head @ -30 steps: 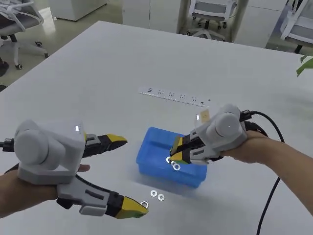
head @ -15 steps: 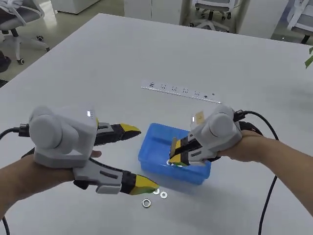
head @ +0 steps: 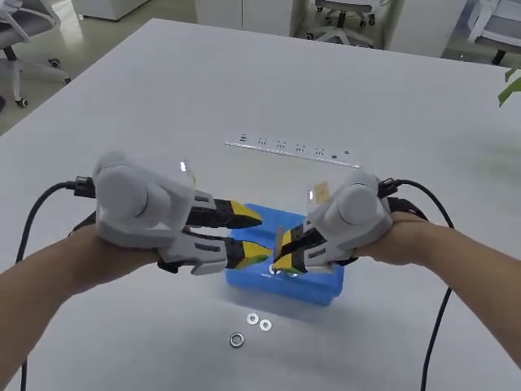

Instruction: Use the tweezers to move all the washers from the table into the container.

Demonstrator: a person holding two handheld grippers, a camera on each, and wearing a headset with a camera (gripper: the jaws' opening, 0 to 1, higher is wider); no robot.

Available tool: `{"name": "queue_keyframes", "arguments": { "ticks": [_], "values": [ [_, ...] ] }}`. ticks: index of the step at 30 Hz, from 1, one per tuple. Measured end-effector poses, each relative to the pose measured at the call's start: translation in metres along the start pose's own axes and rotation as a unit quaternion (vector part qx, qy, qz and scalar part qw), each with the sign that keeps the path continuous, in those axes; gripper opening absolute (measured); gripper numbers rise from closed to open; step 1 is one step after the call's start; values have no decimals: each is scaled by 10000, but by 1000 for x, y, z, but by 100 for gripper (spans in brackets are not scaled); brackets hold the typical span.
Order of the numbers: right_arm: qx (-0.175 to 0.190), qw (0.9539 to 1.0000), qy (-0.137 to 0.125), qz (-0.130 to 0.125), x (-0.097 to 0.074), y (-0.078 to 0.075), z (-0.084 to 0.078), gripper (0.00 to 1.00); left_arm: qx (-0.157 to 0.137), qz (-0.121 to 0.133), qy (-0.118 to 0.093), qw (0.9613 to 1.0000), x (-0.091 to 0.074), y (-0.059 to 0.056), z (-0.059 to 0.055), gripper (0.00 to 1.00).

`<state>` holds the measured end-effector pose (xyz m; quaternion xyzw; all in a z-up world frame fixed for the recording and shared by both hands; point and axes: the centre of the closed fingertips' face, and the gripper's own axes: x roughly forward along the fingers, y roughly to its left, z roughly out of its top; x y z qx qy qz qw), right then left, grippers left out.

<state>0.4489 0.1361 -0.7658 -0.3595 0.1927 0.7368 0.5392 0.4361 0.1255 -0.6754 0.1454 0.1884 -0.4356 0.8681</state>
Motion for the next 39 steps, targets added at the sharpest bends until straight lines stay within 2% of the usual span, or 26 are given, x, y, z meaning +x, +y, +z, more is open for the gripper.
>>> {"name": "queue_keyframes", "arguments": {
  "ticks": [10, 16, 22, 28, 36, 39],
  "values": [
    [-67, 10000, 31, 20, 1, 1, 1, 10, 202, -97, 206, 9995, 20, 10, -7, 15],
    [-115, 9999, 59, 25, 0, 2, 0, 10, 252, -165, 187, 9994, 23, 5, -3, 7],
    [-179, 9998, 80, 14, -1, 2, -1, 10, 261, -194, 176, 9993, 24, 7, -5, 6],
    [-237, 9997, 107, -26, -3, 0, 0, 11, 327, -227, 168, 9991, 24, 3, -2, 5],
    [-143, 9999, 51, -71, -8, 1, 2, 13, 283, -249, 123, 9992, 22, 4, 2, 5],
    [-4, 9999, -20, -129, -12, 0, 5, 14, 239, -245, 98, 9994, 20, 5, 4, 5]
  ]
}}
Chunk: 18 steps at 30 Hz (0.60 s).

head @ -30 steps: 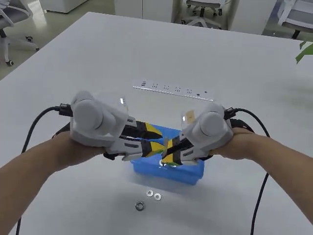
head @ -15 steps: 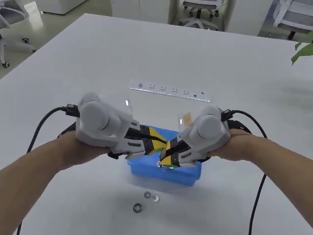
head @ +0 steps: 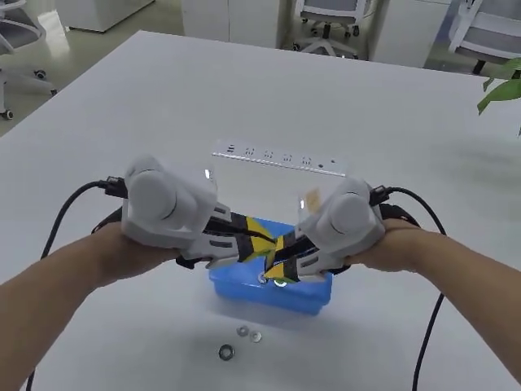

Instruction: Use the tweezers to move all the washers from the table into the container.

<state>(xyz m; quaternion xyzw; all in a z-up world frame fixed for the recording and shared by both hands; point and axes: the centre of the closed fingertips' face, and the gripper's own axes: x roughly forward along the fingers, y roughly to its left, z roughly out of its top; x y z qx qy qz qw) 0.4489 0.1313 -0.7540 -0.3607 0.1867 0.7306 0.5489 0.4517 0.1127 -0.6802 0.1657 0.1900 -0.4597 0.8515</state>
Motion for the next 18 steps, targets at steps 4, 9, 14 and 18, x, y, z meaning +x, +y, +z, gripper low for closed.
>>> {"name": "queue_keyframes", "arguments": {
  "ticks": [4, 9, 14, 18],
  "values": [
    [46, 10000, -36, -75, -6, 1, 3, 17, 28, -31, 4, 10000, -2, -2, 3, 5],
    [162, 9996, -61, -207, -16, 1, 3, 22, 19, -1, -33, 10000, -4, -2, 8, 5],
    [285, 9988, -74, -392, -29, 3, 2, 27, 2, 54, -7, 10000, -8, -3, 12, 5],
    [472, 9967, -150, -640, -42, 2, 1, 30, -84, 74, -56, 9999, -12, -2, 17, 5]
  ]
}}
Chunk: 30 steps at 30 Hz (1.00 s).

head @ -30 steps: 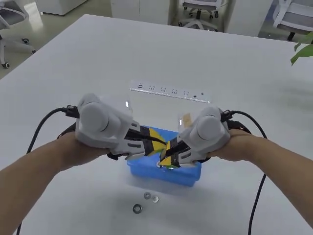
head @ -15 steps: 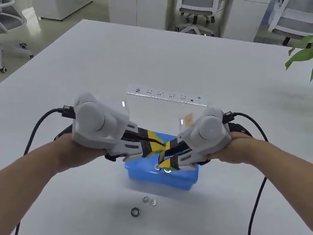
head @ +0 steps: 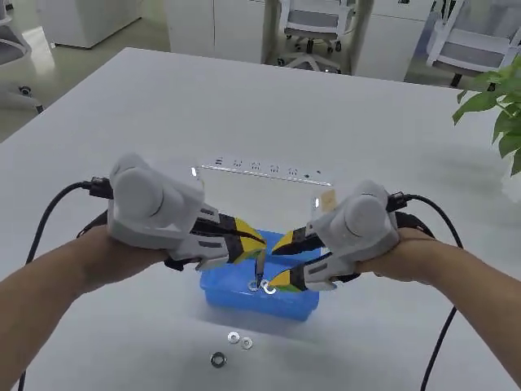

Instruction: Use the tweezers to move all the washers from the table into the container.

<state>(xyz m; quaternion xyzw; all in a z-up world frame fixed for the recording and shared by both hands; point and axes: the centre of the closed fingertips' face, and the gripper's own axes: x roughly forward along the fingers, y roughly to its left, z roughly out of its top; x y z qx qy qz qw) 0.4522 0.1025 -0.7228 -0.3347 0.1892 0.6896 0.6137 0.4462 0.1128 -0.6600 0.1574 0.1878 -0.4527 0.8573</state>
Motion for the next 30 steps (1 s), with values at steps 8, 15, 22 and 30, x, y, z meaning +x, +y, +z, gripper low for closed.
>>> {"name": "queue_keyframes", "arguments": {
  "ticks": [8, 15, 22, 30],
  "values": [
    [298, 9989, -83, -364, -21, 1, -5, 44, -142, 2, -43, 9999, -9, -6, 11, 5],
    [569, 9957, -273, -684, -38, 3, -7, 55, -112, 17, -44, 9999, -14, -11, 16, 5],
    [809, 9922, -387, -862, -47, 14, -12, 65, -123, -53, -36, 9999, -19, -20, 18, 5],
    [1001, 9897, -421, -933, -48, 31, -16, 74, -105, -38, -60, 9999, -25, -24, 19, 5]
  ]
}}
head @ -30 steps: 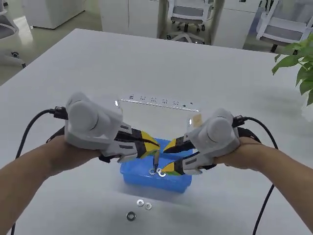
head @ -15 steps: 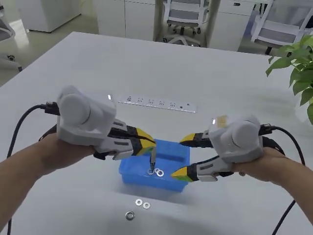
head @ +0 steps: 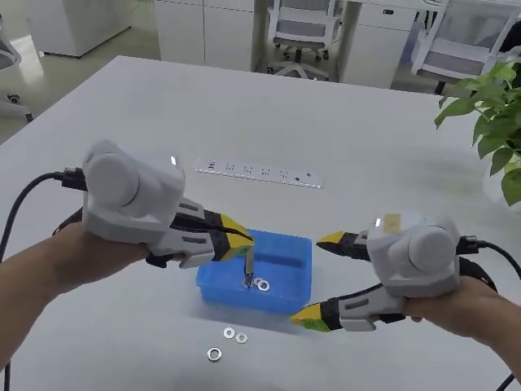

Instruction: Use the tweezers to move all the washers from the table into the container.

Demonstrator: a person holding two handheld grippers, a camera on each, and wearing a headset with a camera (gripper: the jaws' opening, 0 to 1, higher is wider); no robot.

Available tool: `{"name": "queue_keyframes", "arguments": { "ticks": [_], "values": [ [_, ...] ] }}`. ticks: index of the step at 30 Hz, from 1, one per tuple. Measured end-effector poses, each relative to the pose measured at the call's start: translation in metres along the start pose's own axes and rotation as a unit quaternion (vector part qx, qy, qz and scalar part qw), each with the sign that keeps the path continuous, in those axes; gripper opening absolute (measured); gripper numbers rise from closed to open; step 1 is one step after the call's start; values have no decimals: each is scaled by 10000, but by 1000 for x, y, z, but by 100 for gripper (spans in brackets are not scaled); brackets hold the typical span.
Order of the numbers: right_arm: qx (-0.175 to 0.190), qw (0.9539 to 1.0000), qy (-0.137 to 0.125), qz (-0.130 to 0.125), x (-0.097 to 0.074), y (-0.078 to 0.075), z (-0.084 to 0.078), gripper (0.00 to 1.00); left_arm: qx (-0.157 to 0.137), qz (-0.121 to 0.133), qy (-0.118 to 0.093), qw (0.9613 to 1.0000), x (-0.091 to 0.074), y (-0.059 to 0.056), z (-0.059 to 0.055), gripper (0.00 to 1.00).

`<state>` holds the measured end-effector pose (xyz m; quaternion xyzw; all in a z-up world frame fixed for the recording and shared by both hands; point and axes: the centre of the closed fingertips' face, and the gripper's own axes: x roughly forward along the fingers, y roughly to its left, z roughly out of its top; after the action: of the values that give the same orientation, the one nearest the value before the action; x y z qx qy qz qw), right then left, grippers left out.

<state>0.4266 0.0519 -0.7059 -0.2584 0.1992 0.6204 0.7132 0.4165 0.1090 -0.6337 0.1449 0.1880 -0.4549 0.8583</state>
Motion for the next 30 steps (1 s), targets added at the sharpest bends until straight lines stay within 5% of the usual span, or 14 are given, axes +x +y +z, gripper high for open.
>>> {"name": "queue_keyframes", "arguments": {
  "ticks": [16, 30],
  "values": [
    [271, 9995, 60, -142, -7, 18, -12, 99, -6, -273, -14, 9996, -4, -24, -11, 5],
    [436, 9989, 36, -151, -13, 32, -26, 100, -29, -455, 22, 9990, 3, -40, -32, 5]
  ]
}}
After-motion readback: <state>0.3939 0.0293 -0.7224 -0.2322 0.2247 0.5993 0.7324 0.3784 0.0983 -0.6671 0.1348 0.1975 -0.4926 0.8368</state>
